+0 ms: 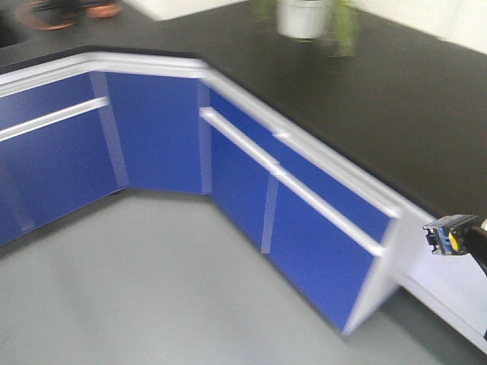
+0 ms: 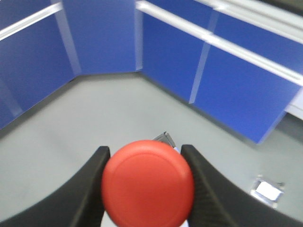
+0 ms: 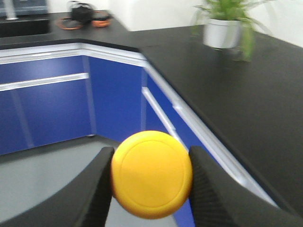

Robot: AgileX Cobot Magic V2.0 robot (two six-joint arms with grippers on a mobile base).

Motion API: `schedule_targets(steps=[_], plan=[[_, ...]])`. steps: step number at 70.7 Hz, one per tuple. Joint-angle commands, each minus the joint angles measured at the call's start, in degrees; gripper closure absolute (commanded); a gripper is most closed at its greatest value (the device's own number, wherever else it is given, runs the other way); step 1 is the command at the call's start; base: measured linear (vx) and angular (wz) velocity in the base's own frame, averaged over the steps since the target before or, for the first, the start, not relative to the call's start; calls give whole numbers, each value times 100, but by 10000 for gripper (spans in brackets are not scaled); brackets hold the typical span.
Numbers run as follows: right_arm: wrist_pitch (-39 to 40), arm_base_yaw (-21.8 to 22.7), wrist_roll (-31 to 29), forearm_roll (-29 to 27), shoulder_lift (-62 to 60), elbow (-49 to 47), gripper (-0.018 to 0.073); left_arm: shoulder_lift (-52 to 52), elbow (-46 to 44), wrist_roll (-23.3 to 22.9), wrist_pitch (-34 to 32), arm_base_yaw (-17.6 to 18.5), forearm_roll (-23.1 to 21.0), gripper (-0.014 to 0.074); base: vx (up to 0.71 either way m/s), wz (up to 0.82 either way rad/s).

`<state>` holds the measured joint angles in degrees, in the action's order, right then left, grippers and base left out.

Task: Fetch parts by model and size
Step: 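Drive the base to the bench with the red tray, holding both switches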

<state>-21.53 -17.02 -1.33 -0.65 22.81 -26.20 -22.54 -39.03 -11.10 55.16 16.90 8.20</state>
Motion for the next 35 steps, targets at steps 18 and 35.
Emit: schedule_targets(steps=[18,35], plan=[[483,9,-76,35,20,-173,566,-57,-133,-27,-423,19,10,594,21,-95],[483,9,-76,35,20,-173,565,-57,-133,-27,-423,19,10,594,18,-84]])
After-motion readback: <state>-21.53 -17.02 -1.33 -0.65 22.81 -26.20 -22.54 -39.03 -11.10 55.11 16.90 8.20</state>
